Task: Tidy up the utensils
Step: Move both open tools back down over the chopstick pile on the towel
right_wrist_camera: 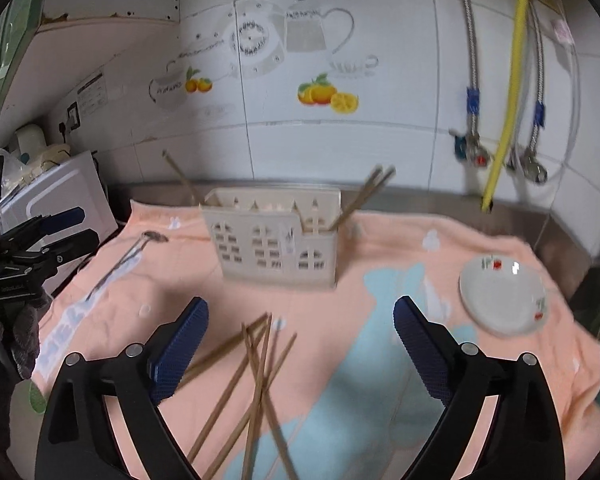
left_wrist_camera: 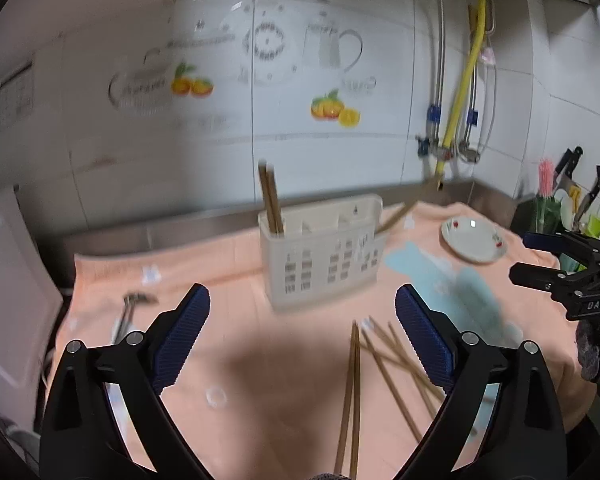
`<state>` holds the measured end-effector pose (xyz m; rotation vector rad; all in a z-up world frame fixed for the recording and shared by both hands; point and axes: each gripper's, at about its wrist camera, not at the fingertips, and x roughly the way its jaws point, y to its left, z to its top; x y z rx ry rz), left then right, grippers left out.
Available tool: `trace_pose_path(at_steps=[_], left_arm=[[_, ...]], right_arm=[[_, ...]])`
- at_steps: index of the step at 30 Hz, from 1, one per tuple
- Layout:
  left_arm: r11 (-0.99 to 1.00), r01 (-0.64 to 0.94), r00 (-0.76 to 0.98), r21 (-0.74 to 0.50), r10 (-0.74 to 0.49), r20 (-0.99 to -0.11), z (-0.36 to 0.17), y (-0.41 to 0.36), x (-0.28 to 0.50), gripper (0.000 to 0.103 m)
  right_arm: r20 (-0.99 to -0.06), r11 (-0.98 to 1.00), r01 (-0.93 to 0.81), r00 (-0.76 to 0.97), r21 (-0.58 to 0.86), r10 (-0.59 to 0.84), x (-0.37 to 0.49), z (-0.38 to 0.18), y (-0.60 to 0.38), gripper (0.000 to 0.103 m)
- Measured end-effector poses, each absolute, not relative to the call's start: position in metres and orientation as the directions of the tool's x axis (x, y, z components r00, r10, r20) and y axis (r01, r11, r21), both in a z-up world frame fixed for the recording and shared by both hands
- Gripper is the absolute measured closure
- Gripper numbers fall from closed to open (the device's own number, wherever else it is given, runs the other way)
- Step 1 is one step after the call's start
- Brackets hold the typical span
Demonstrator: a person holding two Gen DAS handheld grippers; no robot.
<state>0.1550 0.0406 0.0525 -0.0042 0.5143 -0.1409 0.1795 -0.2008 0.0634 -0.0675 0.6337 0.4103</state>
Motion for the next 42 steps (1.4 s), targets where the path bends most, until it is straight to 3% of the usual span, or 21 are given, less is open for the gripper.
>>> trace_pose_path(at_steps=[15, 33, 42], left_arm=[[0.997, 0.042, 0.798, -0.066, -0.073, -0.599, -0.02, 0.061, 0.121, 0.005], [0.992, -0.011, 0.756, -0.128, -0.076, -0.65, -0.055, 0.072, 0.1, 0.005], [0.991, -0.007, 0.731, -0.13, -0.084, -0.677, -0.07, 0.07, 0.098, 0.005]], right_arm=[[-0.645, 0.919, -0.395, 0.699, 0.012, 0.309, 0.109, -0.015, -0.185, 0.01], [-0.695, 0.909, -0.412, 0.634, 0.068, 0.34, 0.082, -0.068, -0.169, 0.01], [-0.716, 0.915, -0.394, 0.613, 0.091, 0.335, 0.087, -0.078, -0.172, 0.025]])
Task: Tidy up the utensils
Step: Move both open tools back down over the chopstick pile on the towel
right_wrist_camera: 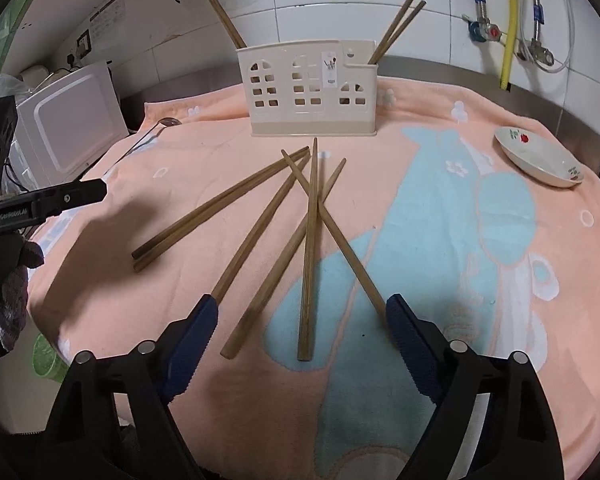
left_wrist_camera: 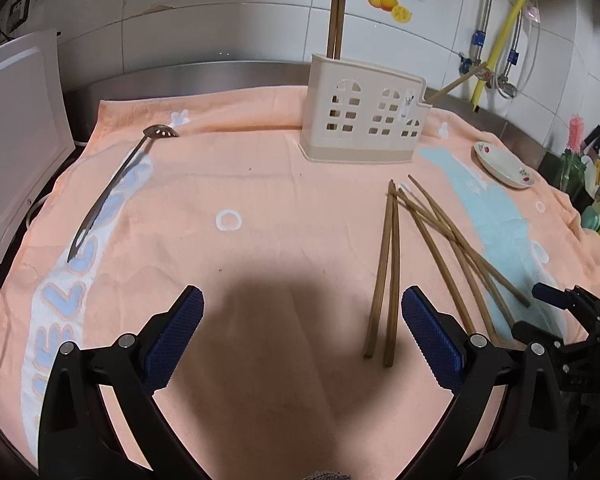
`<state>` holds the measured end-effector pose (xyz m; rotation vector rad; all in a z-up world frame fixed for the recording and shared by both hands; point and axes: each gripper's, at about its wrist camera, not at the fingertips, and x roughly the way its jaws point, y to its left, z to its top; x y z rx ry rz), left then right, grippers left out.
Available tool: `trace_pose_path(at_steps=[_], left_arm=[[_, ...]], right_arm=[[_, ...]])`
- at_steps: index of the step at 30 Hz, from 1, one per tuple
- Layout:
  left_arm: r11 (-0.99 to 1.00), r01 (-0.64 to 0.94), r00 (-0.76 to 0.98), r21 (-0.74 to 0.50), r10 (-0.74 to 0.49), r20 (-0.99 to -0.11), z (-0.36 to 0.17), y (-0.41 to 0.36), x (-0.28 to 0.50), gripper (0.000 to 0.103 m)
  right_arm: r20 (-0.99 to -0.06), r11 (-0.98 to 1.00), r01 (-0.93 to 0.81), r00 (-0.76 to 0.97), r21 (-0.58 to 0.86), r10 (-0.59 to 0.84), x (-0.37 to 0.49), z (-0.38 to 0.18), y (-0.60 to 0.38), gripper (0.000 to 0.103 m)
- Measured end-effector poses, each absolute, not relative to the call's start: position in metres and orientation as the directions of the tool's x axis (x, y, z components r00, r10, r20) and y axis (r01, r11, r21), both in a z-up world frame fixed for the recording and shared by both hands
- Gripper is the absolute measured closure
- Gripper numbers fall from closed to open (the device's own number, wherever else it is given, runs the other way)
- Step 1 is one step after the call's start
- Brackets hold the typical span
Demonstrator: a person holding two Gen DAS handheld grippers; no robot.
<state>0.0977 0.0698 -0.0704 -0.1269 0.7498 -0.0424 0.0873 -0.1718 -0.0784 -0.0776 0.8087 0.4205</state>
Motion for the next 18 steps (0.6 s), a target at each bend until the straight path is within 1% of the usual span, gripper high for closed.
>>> trace_pose_path(at_steps=[2, 4, 5, 8, 10, 11, 13, 14, 16, 18], left_arm=[[0.991, -0.007, 0.728, -0.133, -0.086, -0.68, -0.0723, 0.0695, 0.098, 0.005], [0.991, -0.008, 0.725, -0.133, -0.085, -0.683, -0.0733, 0.0698, 0.0988, 0.005], [0.991, -0.008, 0.723, -0.135, -0.087, -0.685, -0.0741, 0.0699, 0.099, 0.005], [0.991, -0.008, 0.72, -0.137, -0.09, -0.689, -0.0757, 0.0699, 0.0994, 0.005], [0.991, -0.006, 0.717, -0.136, -0.091, -0.691, -0.0763, 0.0696, 0.0994, 0.005], [0.991, -0.003, 0.716, -0.137, -0.094, -0.692, -0.0768, 0.0687, 0.0994, 0.005], [0.99, 0.002, 0.714, -0.137, -0.098, -0.693, -0.0778, 0.0673, 0.0987, 0.005], [0.99, 0.005, 0.713, -0.139, -0.101, -0.694, -0.0783, 0.0669, 0.0989, 0.005], [0.99, 0.011, 0.709, -0.141, -0.107, -0.697, -0.0795, 0.0654, 0.099, 0.005], [0.99, 0.019, 0.708, -0.141, -0.113, -0.698, -0.0802, 0.0634, 0.0987, 0.005]], right_arm=[[-0.718, 0.916, -0.39, 0.61, 0.095, 0.334, 0.0878, -0.0802, -0.172, 0.025], [-0.719, 0.918, -0.385, 0.612, 0.093, 0.329, 0.0882, -0.0811, -0.1718, 0.03], [-0.72, 0.917, -0.386, 0.609, 0.096, 0.332, 0.0887, -0.0815, -0.1717, 0.03], [-0.725, 0.917, -0.387, 0.604, 0.097, 0.332, 0.0904, -0.083, -0.1709, 0.036], [-0.725, 0.918, -0.385, 0.604, 0.099, 0.331, 0.0904, -0.0839, -0.1706, 0.043], [-0.726, 0.917, -0.386, 0.601, 0.103, 0.335, 0.0908, -0.0843, -0.1706, 0.045], [-0.73, 0.915, -0.388, 0.594, 0.11, 0.339, 0.0913, -0.0859, -0.1705, 0.052], [-0.732, 0.915, -0.389, 0.591, 0.111, 0.34, 0.0915, -0.0865, -0.1702, 0.054], [-0.736, 0.914, -0.39, 0.585, 0.113, 0.341, 0.0922, -0.0879, -0.1696, 0.061], [-0.739, 0.913, -0.391, 0.58, 0.116, 0.342, 0.0924, -0.0889, -0.1693, 0.064]])
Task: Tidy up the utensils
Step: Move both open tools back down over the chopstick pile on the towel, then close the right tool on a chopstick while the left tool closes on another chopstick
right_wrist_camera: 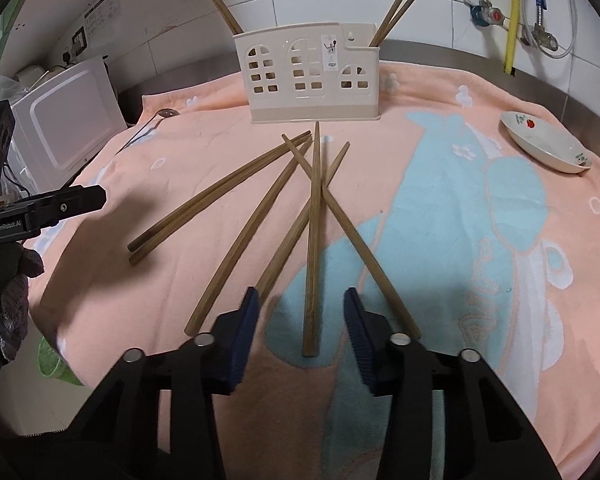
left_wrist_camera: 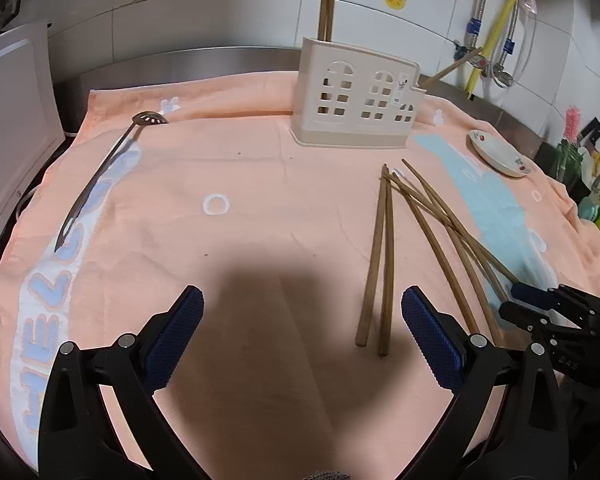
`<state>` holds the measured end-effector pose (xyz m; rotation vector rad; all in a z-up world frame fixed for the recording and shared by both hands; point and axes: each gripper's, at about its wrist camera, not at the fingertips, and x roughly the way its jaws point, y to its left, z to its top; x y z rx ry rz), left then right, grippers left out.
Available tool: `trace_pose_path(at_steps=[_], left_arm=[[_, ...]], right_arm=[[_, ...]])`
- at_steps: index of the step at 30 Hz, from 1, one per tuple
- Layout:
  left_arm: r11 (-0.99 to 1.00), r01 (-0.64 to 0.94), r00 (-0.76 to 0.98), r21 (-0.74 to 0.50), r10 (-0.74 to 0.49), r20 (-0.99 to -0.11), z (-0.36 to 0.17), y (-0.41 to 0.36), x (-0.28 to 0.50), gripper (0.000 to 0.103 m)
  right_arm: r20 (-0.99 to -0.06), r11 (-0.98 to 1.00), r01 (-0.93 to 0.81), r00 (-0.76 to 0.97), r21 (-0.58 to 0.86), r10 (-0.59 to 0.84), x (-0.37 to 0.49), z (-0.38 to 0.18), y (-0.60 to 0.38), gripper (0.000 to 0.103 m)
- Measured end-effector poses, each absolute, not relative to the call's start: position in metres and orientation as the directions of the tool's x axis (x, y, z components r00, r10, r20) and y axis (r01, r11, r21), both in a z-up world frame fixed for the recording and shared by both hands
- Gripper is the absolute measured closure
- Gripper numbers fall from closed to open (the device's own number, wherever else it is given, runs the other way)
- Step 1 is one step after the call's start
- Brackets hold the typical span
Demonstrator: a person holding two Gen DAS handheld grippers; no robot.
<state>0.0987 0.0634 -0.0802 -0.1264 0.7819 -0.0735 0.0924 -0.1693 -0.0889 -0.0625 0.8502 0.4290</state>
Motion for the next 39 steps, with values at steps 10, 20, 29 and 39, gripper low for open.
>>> trace_pose_path(at_steps=[10, 20, 29, 39], left_arm=[[0.989, 0.057, 0.686, -0.139, -0.14, -0.714, -0.086, 0.052, 0.101, 0.007], [0.986, 0.103, 0.668, -0.135, -0.169, -0.724, -0.091, 0.04, 0.103, 0.031], [0.981, 0.153, 0.637, -0.117, -0.189, -0.747, -0.099, 0.023, 0.112, 0.067], [0.975, 0.198, 0.615, -0.098, -0.202, -0.762, -0.106, 0.01, 0.124, 0.09]], right_arm=[[-0.753, 0.92, -0.375, 0.572, 0.114, 0.326, 0.097, -0.092, -0.168, 0.077], [-0.755, 0.929, -0.356, 0.58, 0.103, 0.306, 0.099, -0.092, -0.17, 0.095], [-0.754, 0.929, -0.352, 0.58, 0.11, 0.309, 0.1, -0.093, -0.173, 0.096], [-0.754, 0.93, -0.351, 0.579, 0.112, 0.31, 0.099, -0.093, -0.173, 0.096]])
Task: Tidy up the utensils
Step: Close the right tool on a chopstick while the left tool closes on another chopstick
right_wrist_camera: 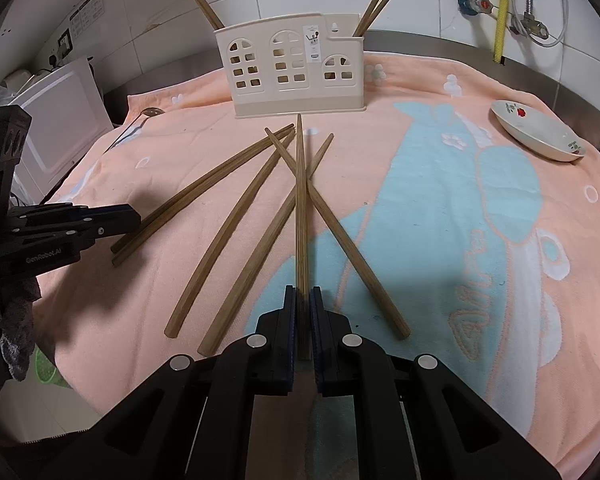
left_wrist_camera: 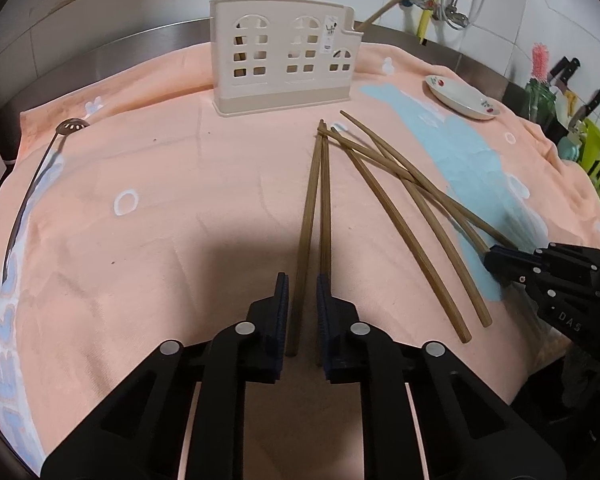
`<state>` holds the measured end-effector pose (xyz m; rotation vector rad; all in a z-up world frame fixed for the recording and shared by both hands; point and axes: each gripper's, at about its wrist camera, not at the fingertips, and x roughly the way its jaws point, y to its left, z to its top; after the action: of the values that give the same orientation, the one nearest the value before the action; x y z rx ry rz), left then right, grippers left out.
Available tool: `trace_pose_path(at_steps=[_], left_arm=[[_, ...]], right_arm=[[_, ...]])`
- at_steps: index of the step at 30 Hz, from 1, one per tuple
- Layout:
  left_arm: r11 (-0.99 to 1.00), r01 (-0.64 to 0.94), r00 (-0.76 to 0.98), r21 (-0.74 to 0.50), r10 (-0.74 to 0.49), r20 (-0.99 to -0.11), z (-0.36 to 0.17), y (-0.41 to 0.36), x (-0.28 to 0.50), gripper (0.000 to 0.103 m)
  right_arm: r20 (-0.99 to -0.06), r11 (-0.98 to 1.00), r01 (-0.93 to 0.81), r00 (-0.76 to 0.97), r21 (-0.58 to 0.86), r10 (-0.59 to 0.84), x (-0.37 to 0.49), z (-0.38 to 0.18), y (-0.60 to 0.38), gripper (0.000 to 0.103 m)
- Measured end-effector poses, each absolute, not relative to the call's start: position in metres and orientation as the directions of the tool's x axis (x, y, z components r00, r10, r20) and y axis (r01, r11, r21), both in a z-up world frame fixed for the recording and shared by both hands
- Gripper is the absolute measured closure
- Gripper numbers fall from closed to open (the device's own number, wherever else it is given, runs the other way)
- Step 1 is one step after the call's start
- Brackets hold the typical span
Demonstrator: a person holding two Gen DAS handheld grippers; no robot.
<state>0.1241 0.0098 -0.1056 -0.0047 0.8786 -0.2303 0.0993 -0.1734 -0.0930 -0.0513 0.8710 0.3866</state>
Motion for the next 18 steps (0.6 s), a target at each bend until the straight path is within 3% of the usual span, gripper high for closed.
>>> trace_pose_path(at_steps=[6, 18], left_arm=[[0.975, 0.195, 0.599, -0.105, -0.203, -0.774, -0.1132, 0.0129, 0.1281, 0.096], [0.973, 0.199, 0.587, -0.113, -0.211, -0.781, -0.1165, 0.0117, 0.1333, 0.095]], right_arm=[[-0.754, 0.929, -0.352, 0.579, 0.112, 0.31, 0.0995, -0.0928, -0.1742, 0.096], [-0.756, 0.929, -0.355, 0.576, 0.11, 0.309, 0.0999, -0.094, -0.1741, 0.096]])
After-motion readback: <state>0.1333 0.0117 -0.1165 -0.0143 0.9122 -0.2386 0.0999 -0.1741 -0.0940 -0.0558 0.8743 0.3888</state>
